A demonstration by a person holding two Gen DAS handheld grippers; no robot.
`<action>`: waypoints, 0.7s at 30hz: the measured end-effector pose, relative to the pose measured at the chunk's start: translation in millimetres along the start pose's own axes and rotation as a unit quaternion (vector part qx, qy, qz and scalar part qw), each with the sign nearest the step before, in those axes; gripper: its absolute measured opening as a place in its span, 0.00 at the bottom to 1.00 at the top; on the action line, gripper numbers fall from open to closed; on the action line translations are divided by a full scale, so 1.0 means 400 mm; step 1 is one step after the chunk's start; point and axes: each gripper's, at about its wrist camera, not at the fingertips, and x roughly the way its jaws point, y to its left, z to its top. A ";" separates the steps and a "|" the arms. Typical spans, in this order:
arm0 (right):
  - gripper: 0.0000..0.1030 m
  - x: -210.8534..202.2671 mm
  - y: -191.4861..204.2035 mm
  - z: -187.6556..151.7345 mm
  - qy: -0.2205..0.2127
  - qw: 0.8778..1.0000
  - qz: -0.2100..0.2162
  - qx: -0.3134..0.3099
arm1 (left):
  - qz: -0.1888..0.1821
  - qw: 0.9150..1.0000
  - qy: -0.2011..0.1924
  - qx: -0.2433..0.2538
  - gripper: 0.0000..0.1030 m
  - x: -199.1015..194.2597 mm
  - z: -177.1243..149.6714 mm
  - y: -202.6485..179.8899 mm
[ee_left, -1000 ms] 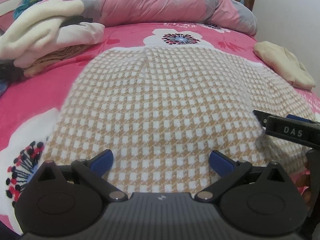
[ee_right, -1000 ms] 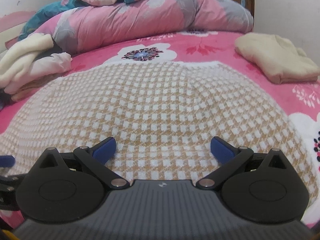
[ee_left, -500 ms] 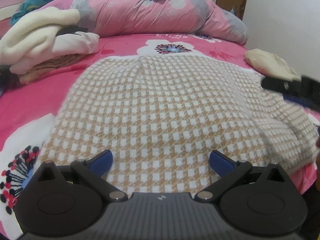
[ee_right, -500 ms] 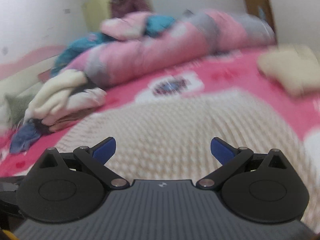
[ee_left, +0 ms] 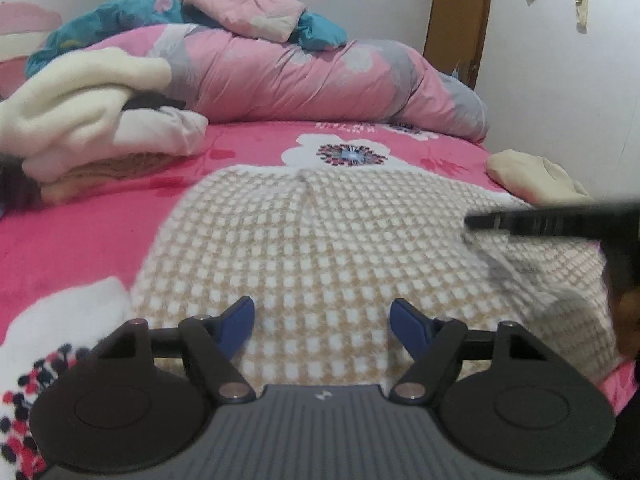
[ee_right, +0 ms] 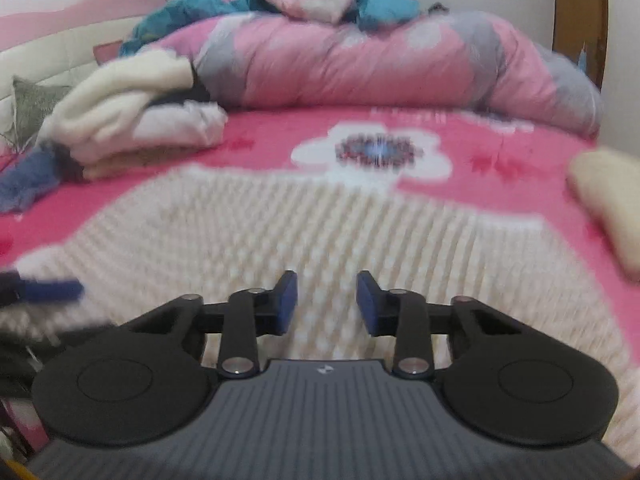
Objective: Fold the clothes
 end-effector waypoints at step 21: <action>0.25 0.250 -0.024 0.108 0.063 0.998 -0.012 0.011 | -0.019 0.999 -0.022 0.024 0.72 0.000 -0.045 0.023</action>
